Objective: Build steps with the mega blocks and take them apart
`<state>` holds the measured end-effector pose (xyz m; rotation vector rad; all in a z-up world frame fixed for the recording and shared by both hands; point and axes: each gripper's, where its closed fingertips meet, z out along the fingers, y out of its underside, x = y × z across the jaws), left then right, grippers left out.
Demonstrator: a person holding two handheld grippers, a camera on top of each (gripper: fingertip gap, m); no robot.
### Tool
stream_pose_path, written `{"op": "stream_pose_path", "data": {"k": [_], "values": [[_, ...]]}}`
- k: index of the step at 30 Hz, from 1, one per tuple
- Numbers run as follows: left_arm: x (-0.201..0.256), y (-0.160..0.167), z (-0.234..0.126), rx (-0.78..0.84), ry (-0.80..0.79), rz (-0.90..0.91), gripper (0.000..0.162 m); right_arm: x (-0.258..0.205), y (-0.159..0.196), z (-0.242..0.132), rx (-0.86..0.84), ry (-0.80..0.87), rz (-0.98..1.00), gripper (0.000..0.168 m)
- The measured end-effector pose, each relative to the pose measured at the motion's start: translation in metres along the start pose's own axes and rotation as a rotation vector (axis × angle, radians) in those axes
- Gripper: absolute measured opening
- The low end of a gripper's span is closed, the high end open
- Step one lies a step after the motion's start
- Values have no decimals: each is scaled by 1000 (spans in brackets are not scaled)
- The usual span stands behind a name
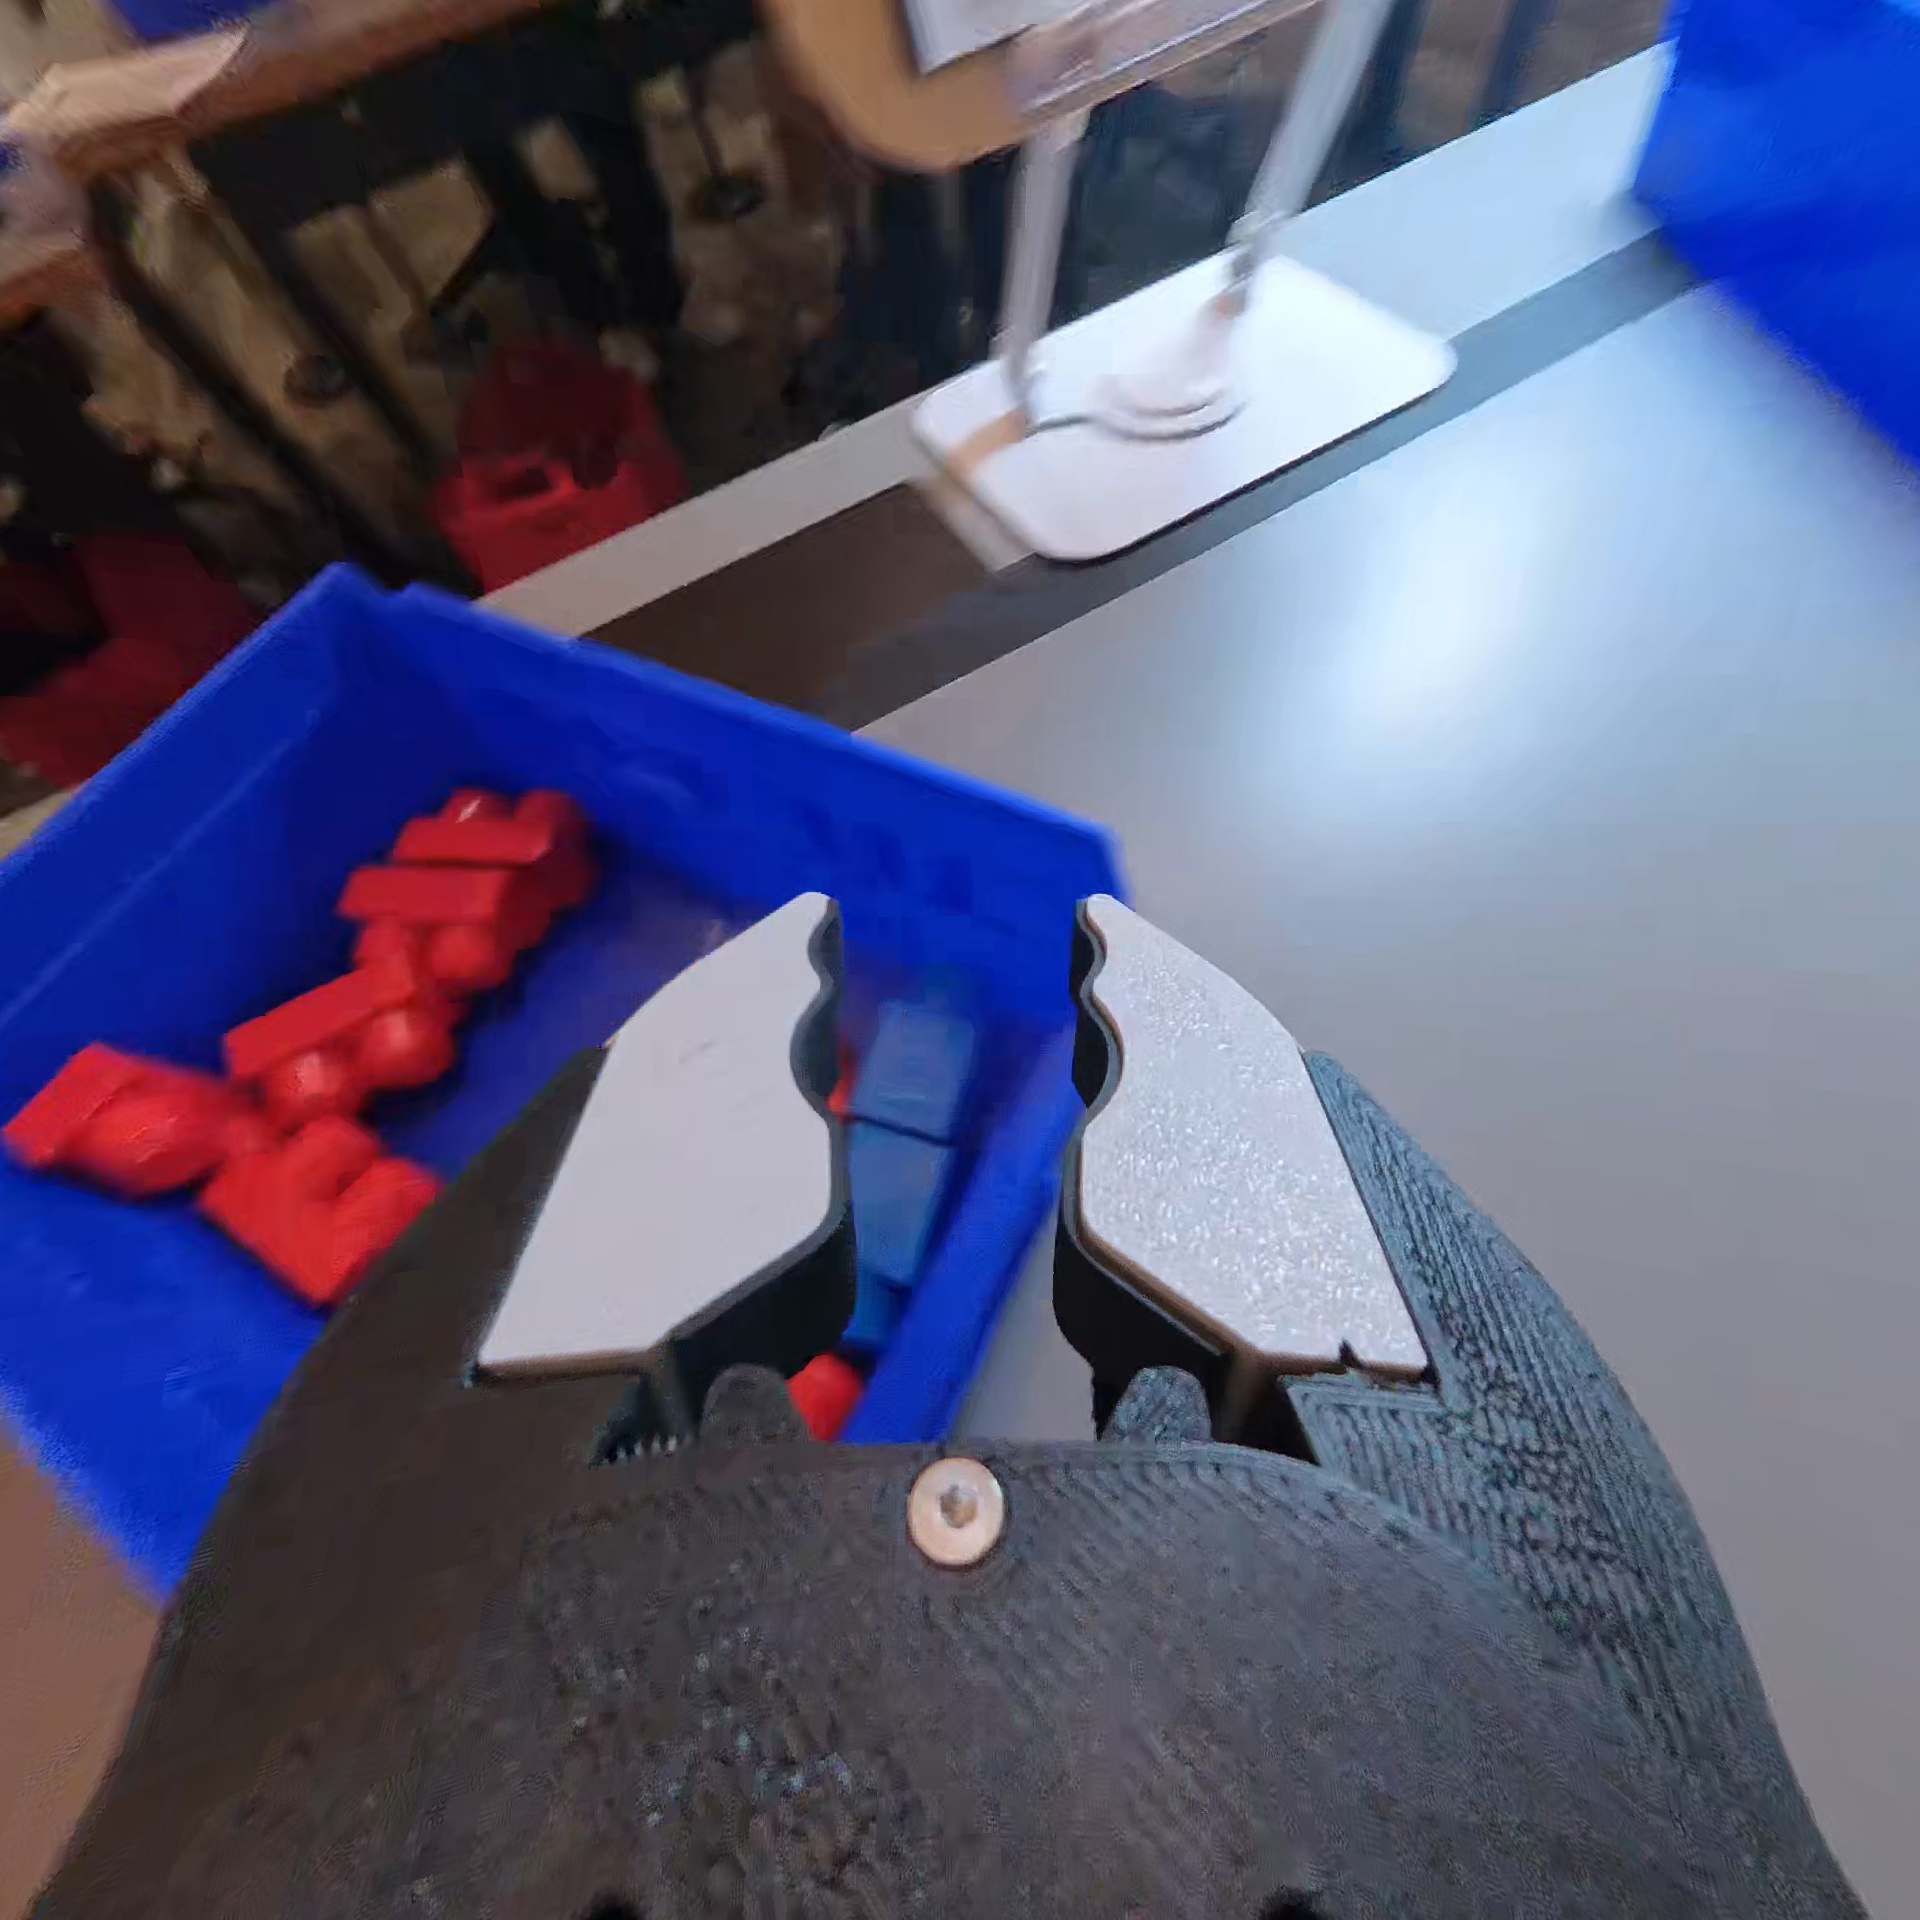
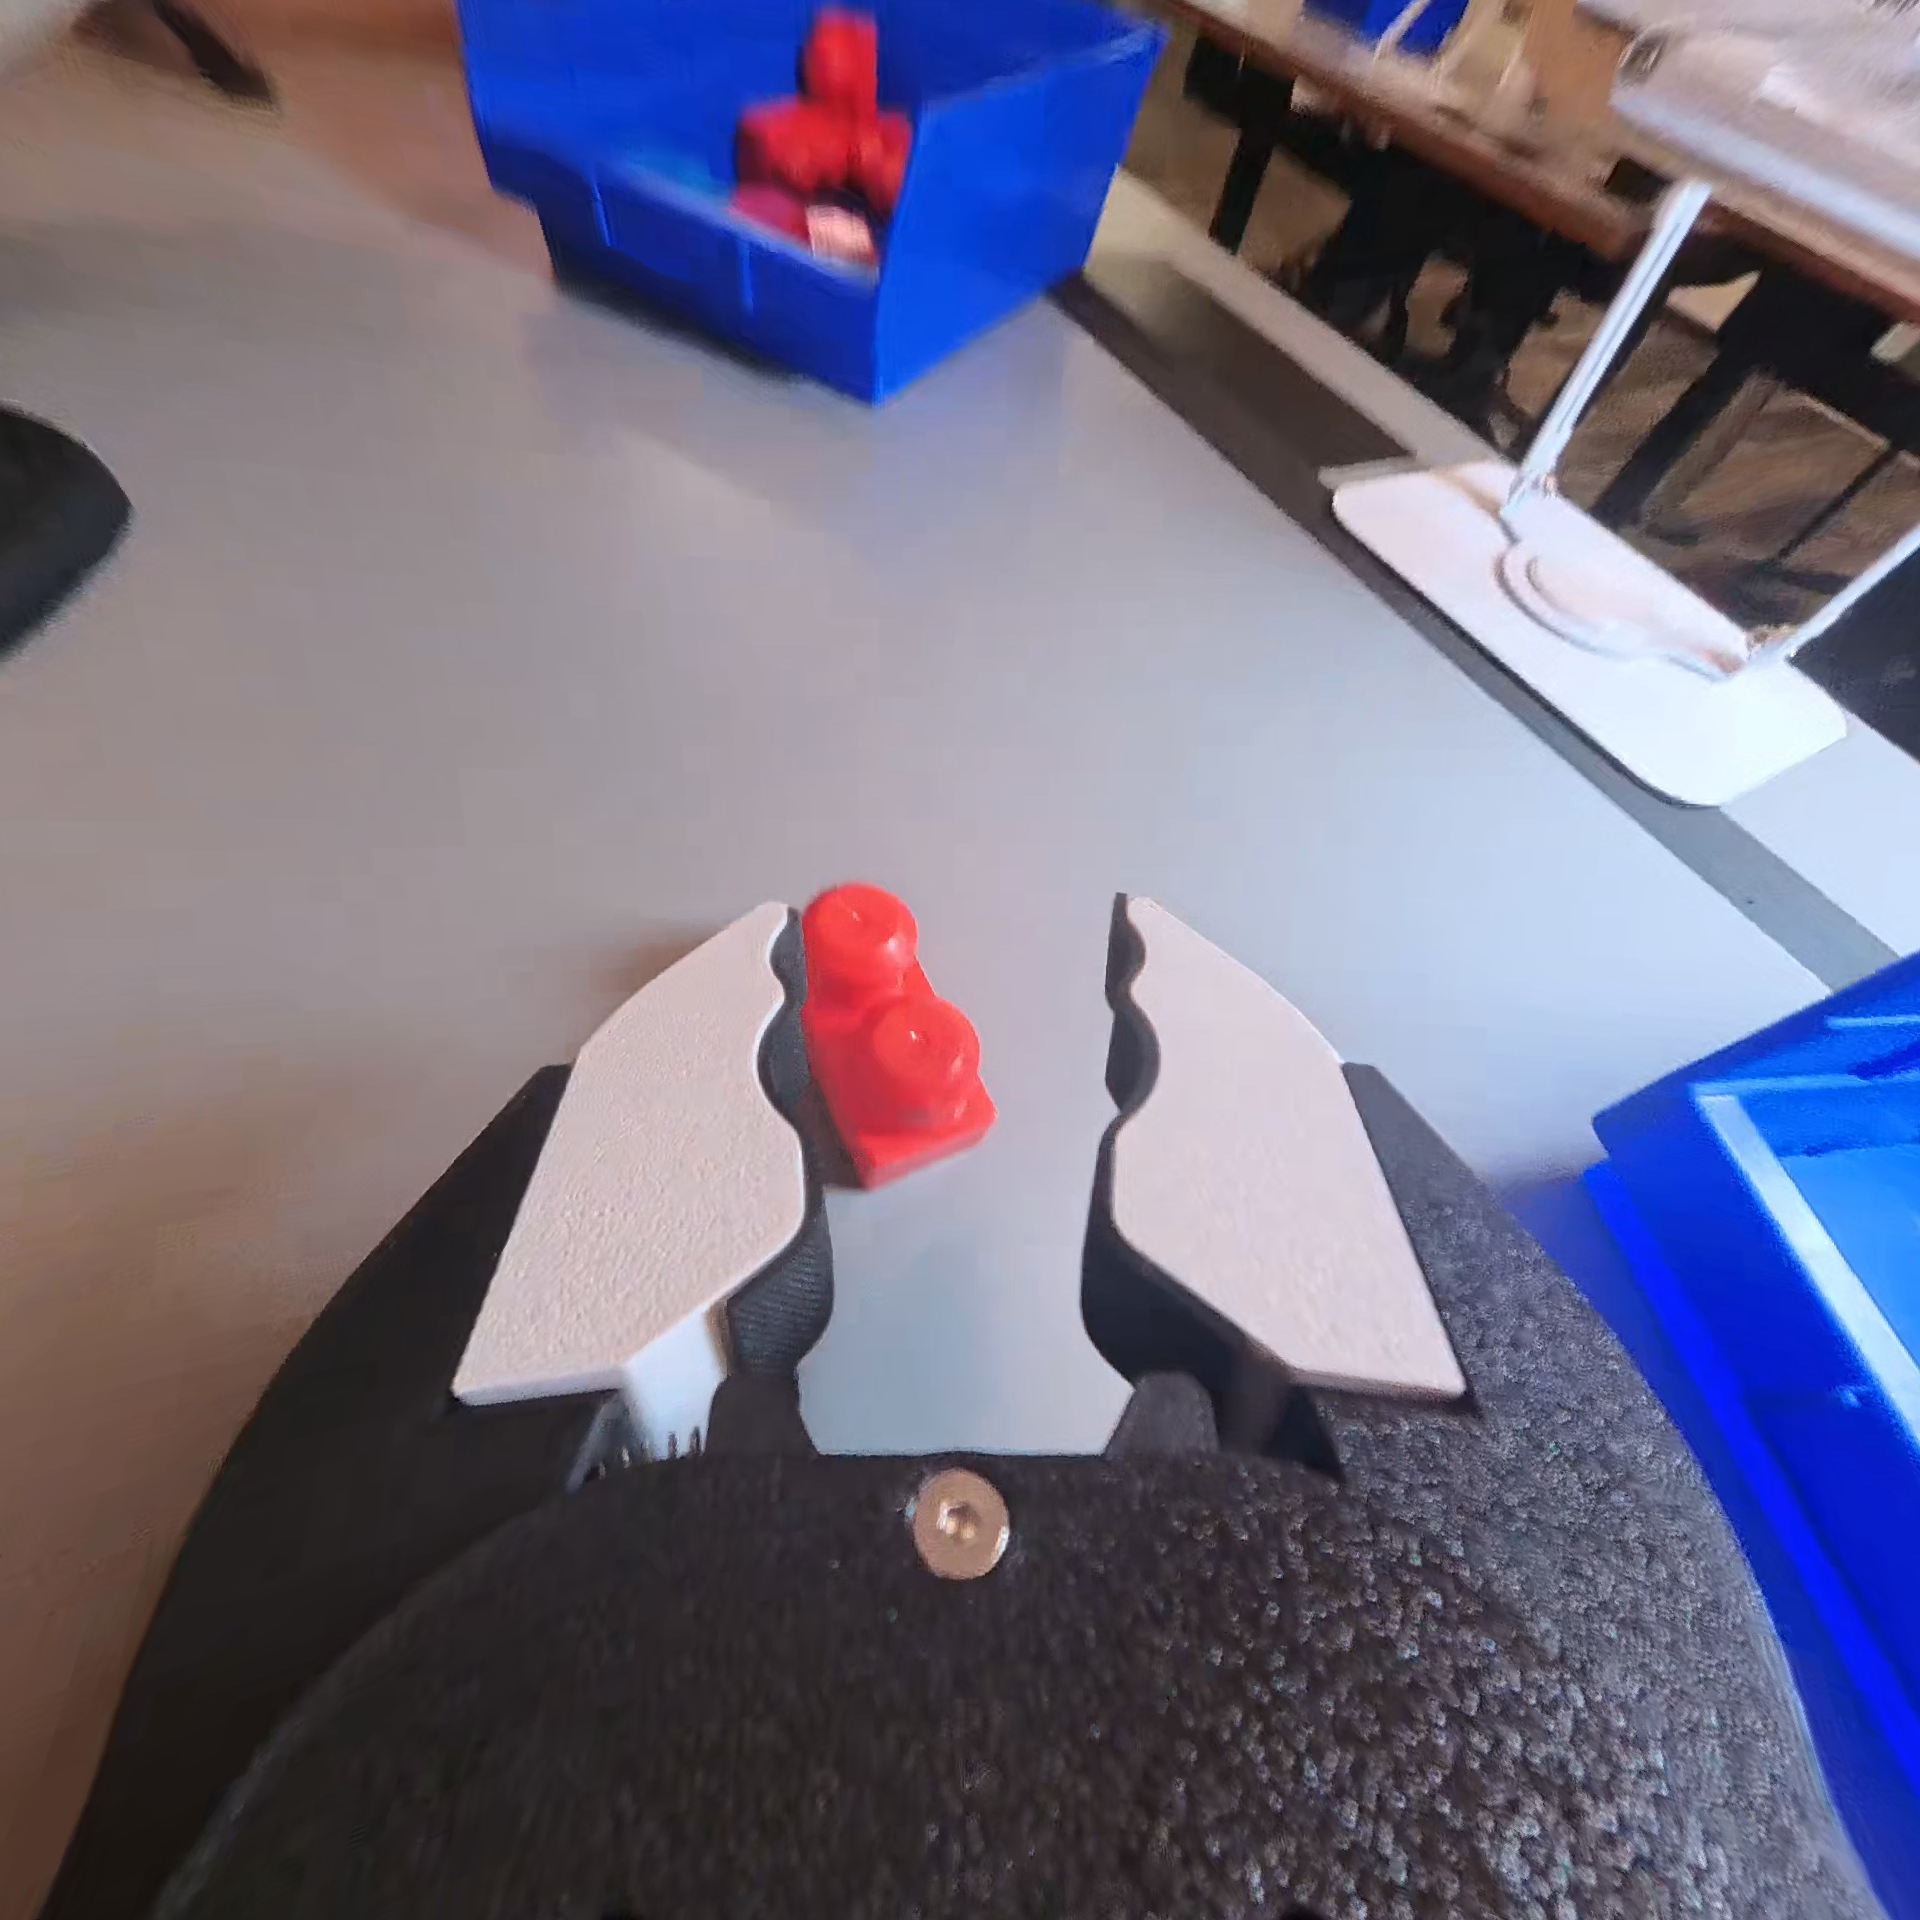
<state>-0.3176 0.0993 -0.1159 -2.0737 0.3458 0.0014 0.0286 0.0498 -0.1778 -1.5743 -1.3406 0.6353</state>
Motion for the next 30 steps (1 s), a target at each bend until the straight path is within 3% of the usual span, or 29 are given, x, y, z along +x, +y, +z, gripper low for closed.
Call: {"op": "stream_pose_path", "data": {"k": [3,9,13,17,19,25,30], "values": [[-55,25,18,-186,-104,17,52,-4,-9,-4,65,-15,34,53],[-60,95,55,-636,50,-117,81,-8,-10,-5,79,-5,-13,45],[-57,92,64,-681,122,-262,64,-11,-17,-9,124,-5,-26,40],[-58,93,64,-716,123,-264,56,-11,-18,-11,128,-2,-33,38],[-63,94,64,-723,88,-193,40,-11,-18,-12,126,3,-38,37],[-76,87,60,-687,-13,-67,40,-11,-21,-15,139,16,-44,35],[-83,55,52,-549,-36,-16,40,-9,-22,-16,148,32,-40,34]]}}
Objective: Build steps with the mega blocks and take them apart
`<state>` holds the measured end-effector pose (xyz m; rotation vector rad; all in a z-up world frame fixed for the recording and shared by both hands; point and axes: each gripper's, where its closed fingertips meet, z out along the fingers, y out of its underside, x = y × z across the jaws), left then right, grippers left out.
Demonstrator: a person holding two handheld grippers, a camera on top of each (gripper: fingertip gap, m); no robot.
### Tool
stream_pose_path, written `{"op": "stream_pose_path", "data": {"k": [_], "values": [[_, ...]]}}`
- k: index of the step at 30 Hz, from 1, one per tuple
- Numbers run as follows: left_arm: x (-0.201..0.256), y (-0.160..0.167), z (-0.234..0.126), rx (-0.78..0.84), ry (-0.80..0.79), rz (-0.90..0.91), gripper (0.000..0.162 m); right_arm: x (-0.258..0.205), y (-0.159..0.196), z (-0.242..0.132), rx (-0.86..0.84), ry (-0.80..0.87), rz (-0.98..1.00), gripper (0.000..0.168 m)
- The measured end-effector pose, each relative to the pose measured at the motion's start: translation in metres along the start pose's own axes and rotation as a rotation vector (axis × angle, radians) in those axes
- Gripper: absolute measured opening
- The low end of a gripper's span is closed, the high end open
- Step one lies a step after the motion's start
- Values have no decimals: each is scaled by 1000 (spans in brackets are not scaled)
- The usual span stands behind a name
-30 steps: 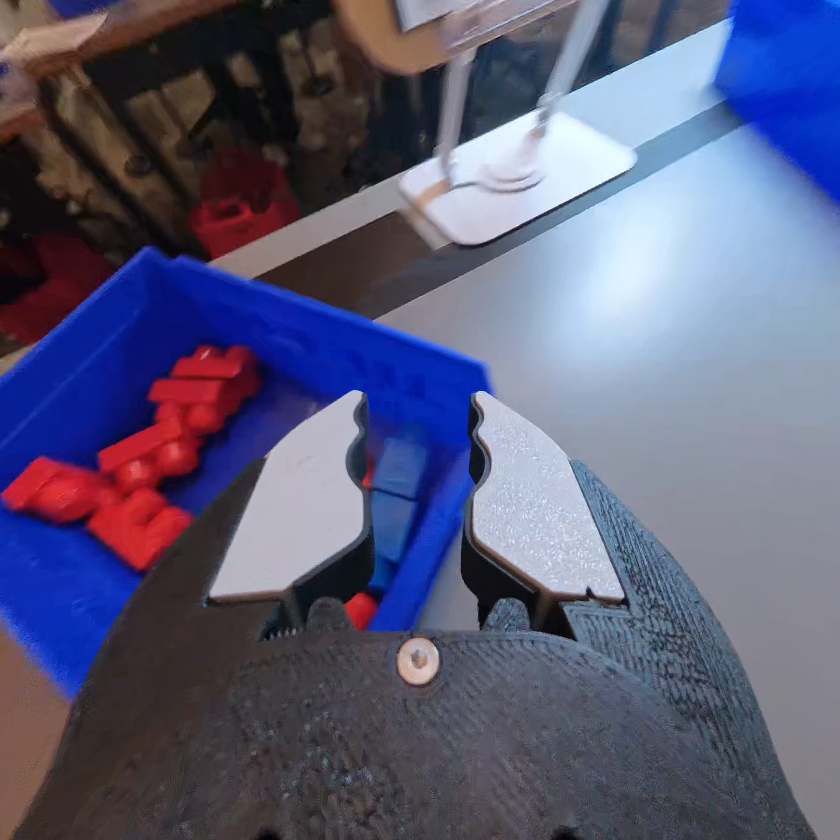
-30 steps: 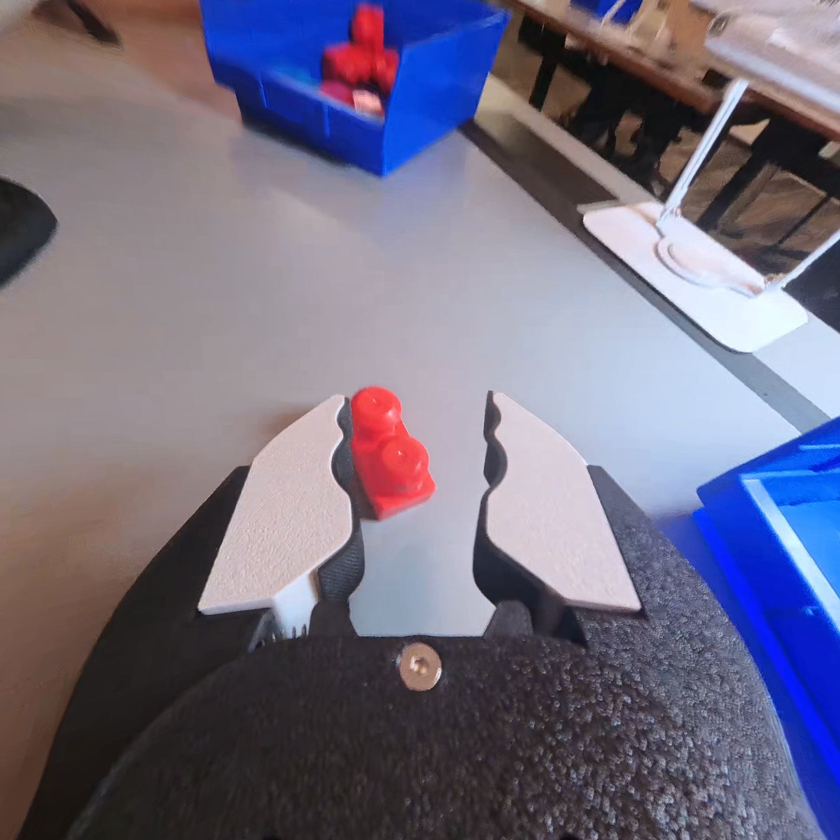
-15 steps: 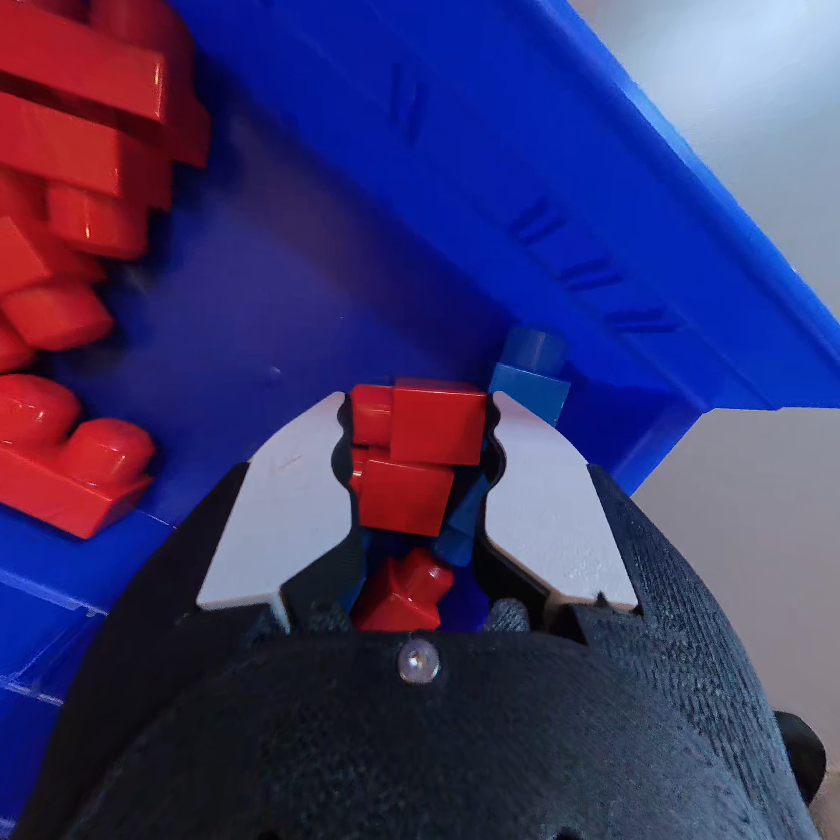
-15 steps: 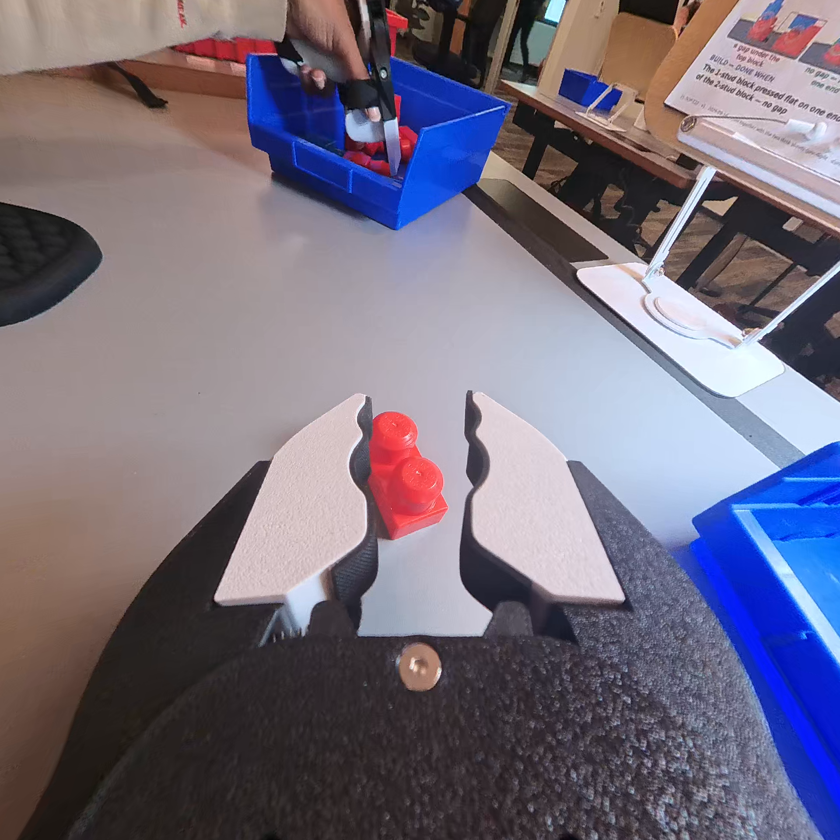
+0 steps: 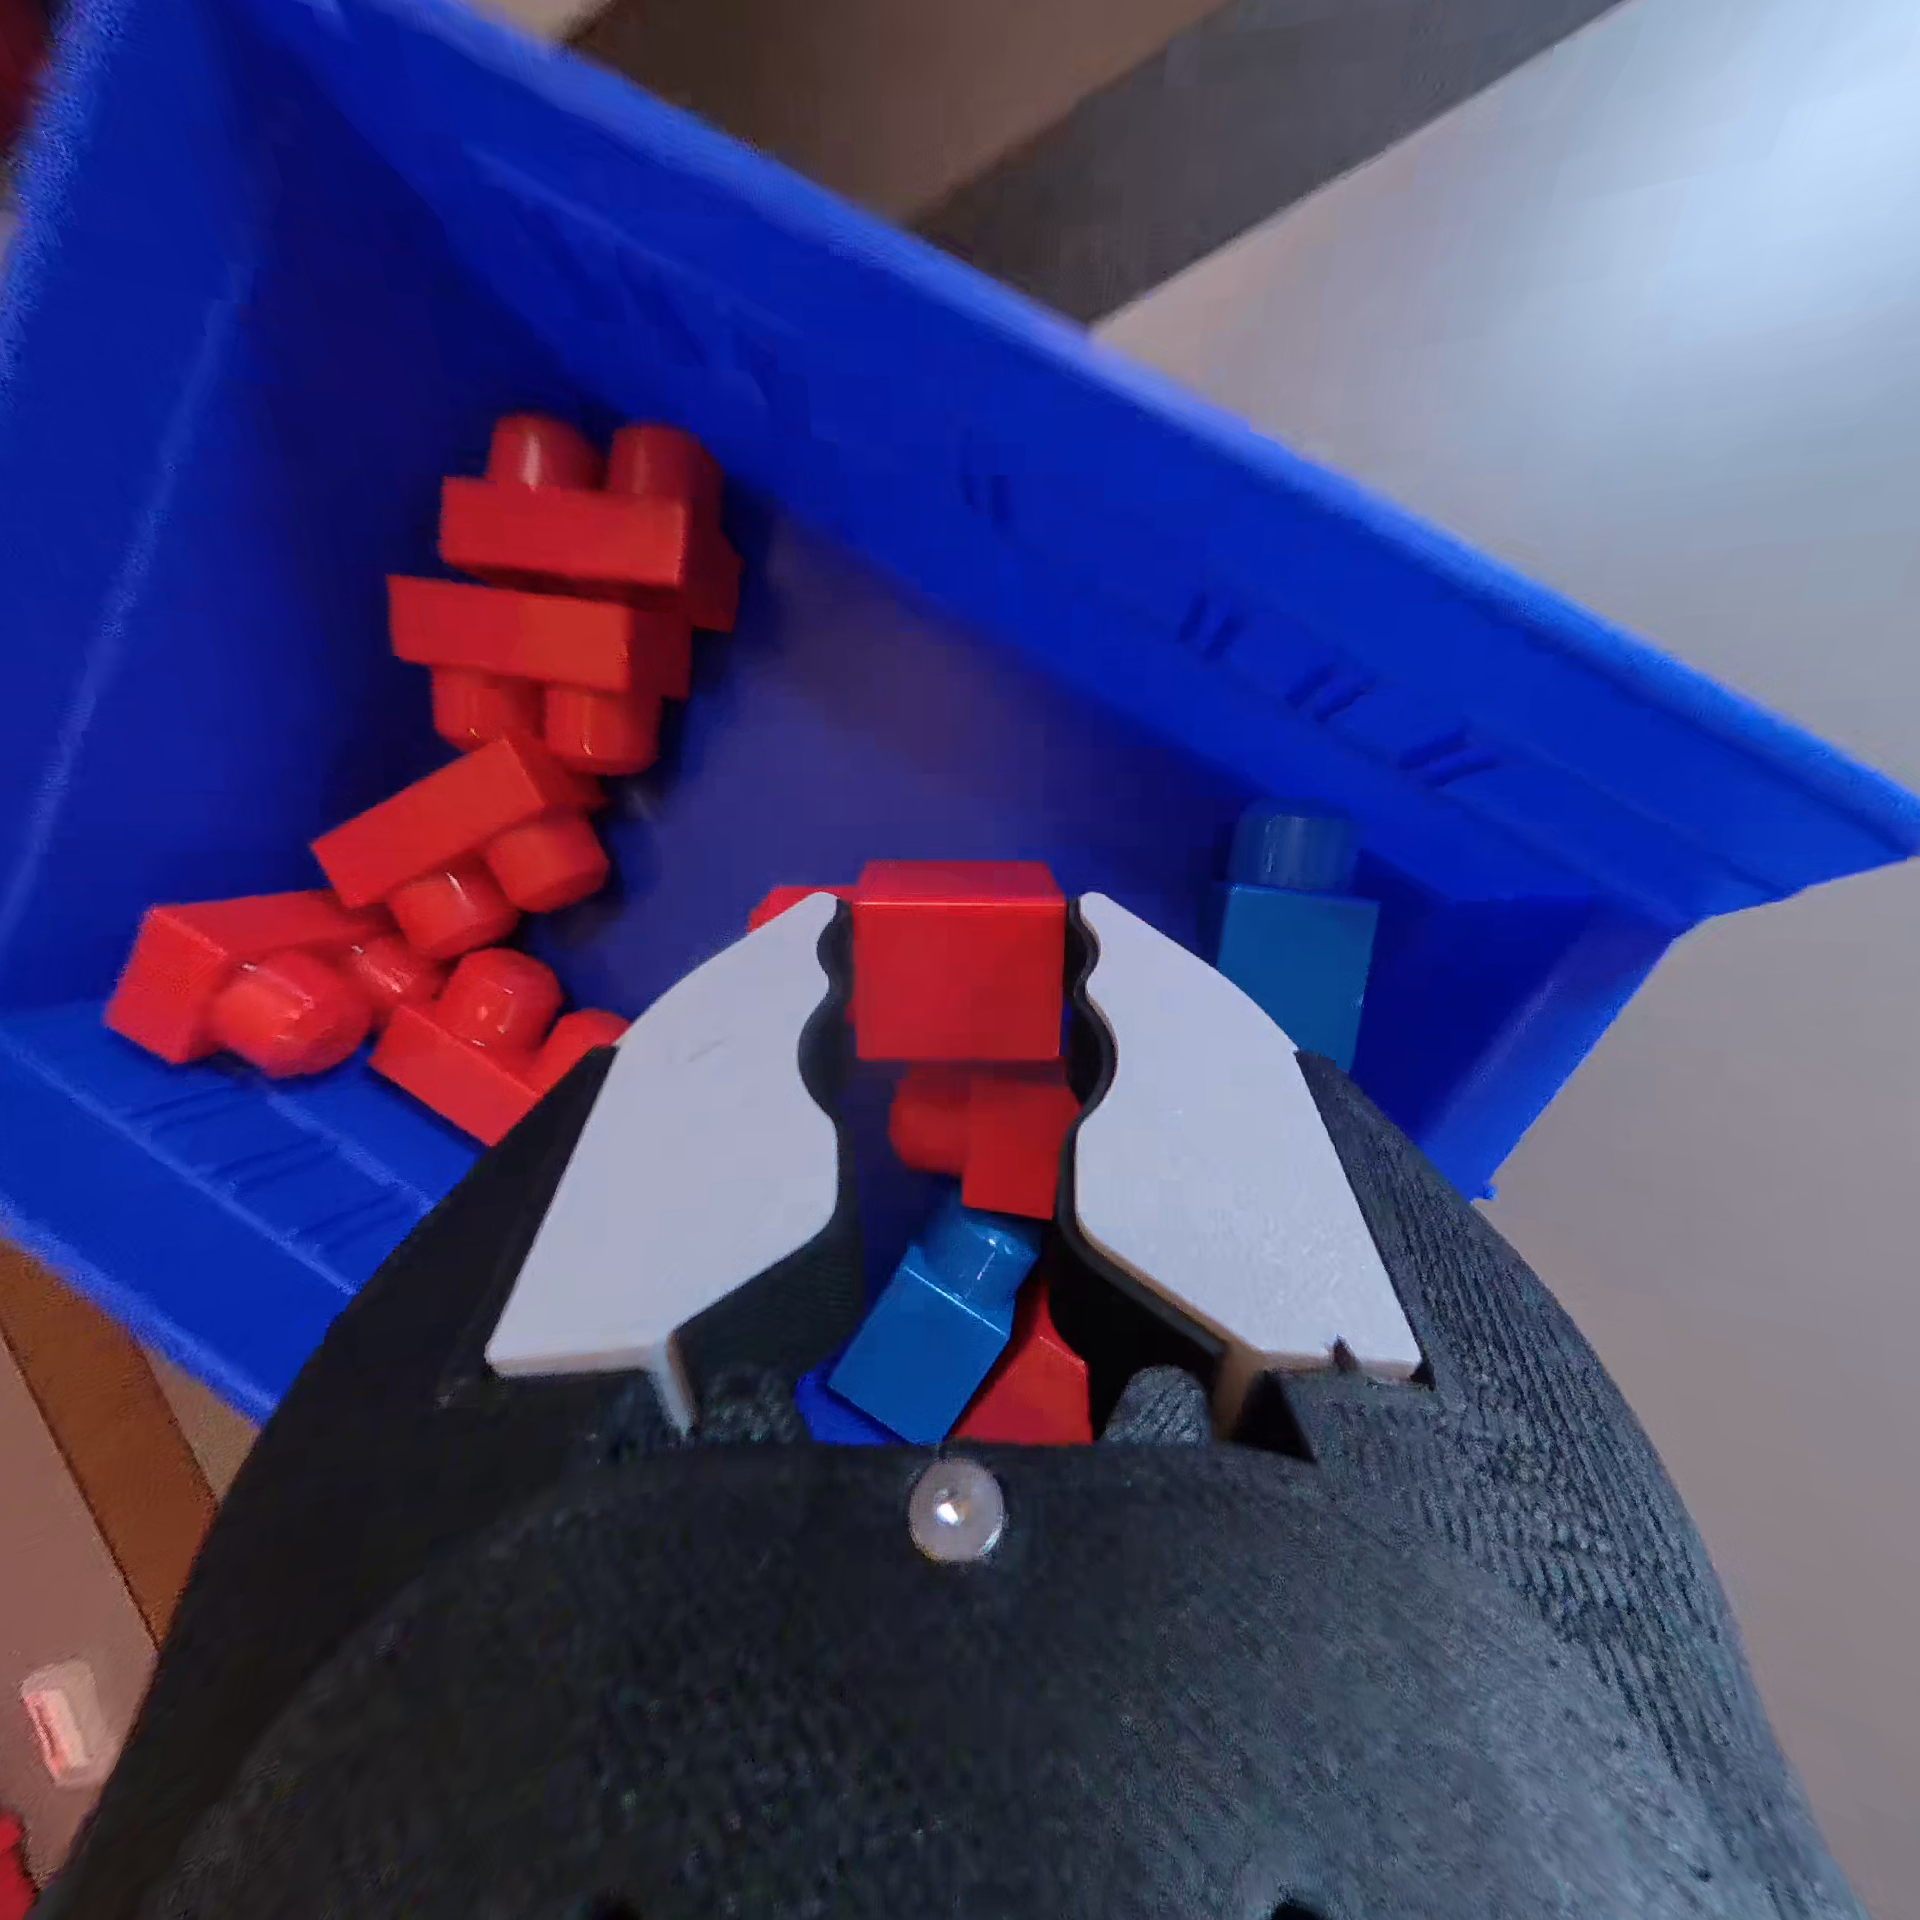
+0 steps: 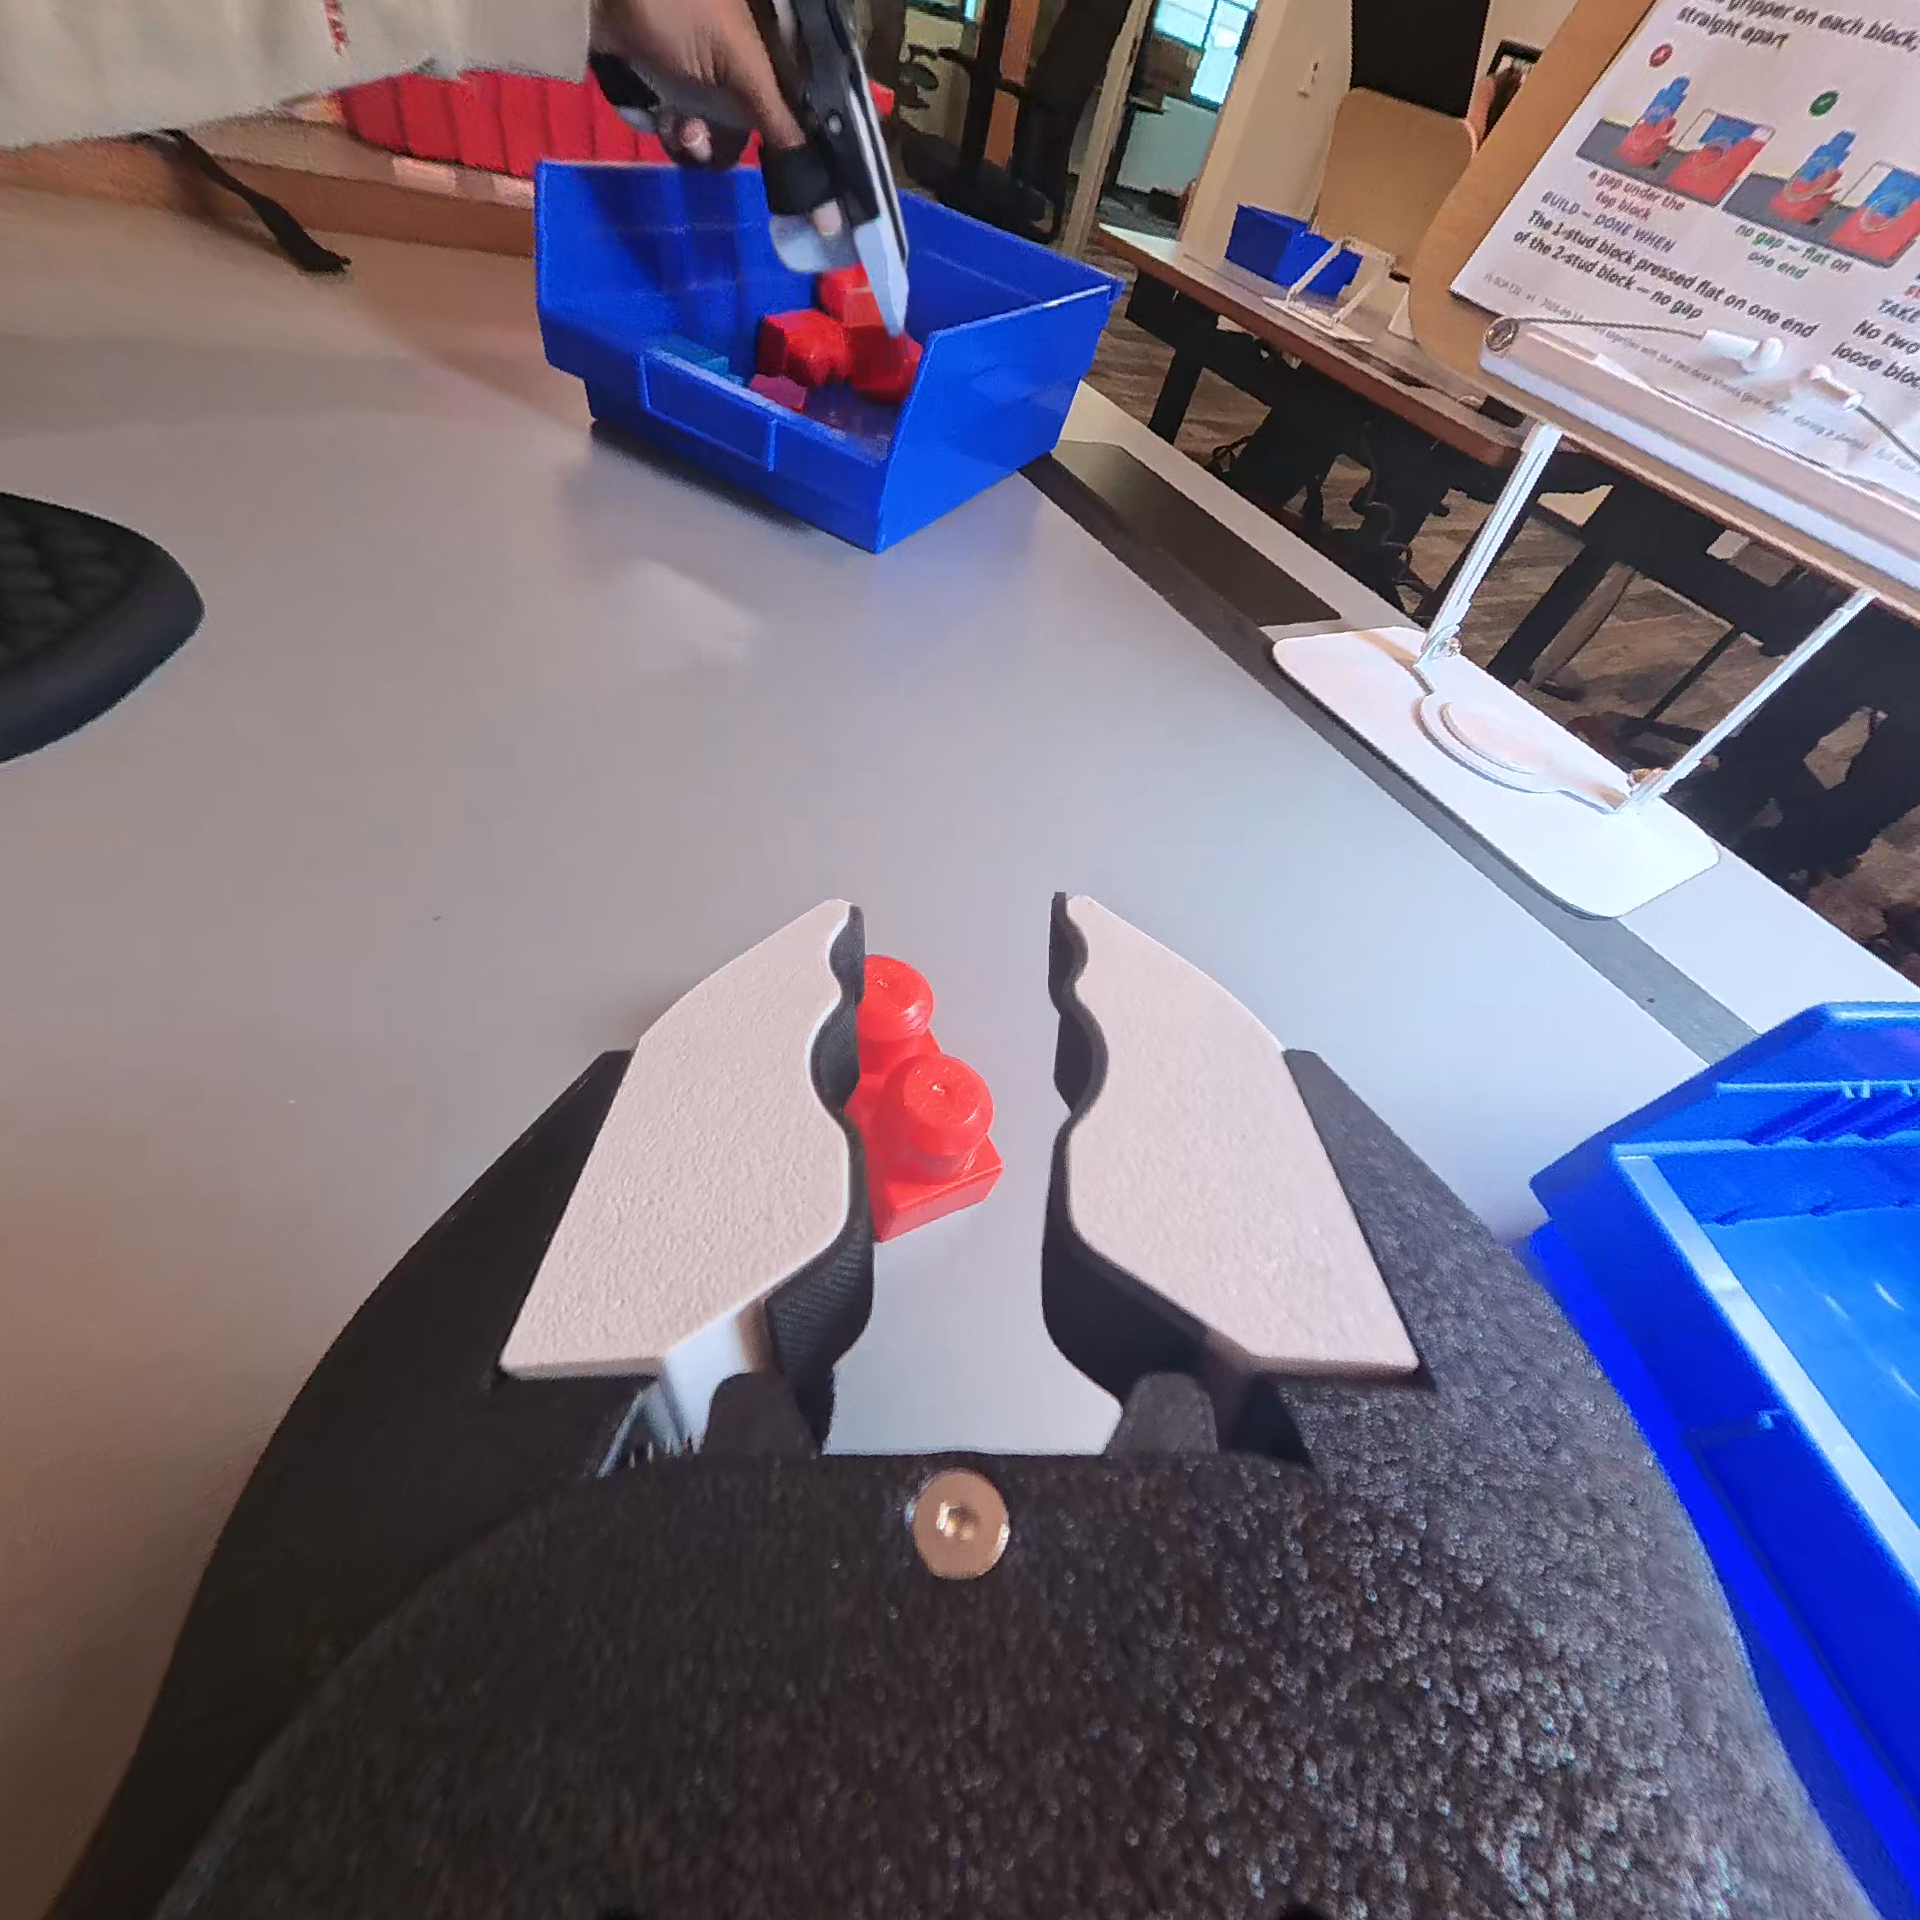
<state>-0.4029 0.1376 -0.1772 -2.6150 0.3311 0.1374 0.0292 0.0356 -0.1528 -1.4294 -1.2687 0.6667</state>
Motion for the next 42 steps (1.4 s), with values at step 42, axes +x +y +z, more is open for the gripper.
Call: {"op": "stream_pose_path", "data": {"k": [42], "values": [[401,51,-64,576,622,735,34,-66,15,26,-76,-176,-235,46]]}}
